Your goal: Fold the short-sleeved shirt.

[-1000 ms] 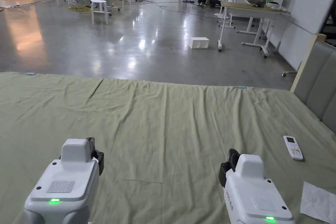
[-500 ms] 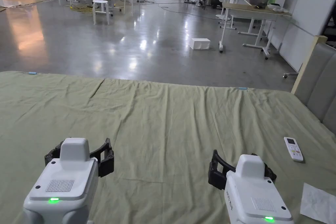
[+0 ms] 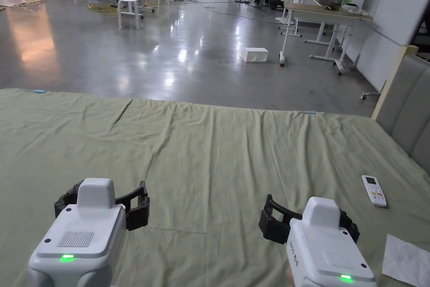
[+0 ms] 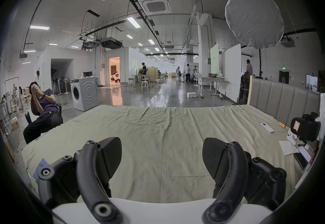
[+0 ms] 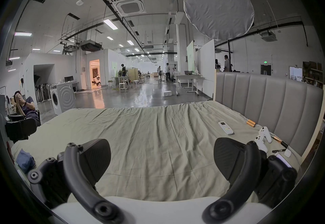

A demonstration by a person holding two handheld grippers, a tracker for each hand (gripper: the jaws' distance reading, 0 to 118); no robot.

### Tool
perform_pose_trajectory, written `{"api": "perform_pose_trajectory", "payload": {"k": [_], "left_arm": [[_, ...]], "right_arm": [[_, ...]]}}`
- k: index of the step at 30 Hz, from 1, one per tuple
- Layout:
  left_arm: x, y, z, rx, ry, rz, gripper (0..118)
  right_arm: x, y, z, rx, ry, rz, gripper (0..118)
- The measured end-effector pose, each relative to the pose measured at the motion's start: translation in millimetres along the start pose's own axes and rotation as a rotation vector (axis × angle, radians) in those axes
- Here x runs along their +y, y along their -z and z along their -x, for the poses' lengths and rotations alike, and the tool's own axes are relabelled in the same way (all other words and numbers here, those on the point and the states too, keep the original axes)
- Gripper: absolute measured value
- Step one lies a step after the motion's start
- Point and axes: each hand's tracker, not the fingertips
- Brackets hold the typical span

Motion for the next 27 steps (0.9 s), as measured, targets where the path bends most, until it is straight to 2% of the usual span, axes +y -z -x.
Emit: {"api": "perform_pose_trajectory", "payload": {"k": [5,12,19,27], "left_arm": [[0,-1,5,-0.016,-0.035,-0.005,102],[0,0,6,-0.004,-0.016,-0.009,102],[-9,2,5,0.000,0.055,-0.063,102],[-9,2,6,-0.022,0.039,-0.022,102]], "right_arm": [[4,1,5,-0.006,0.005,0.007,118],[14,3,14,-0.079,0.041,0.068,118],[25,7,18,-0.062,0.108,0.182,118],[29,13,20,-0.071,0.143,0.244,118]]}}
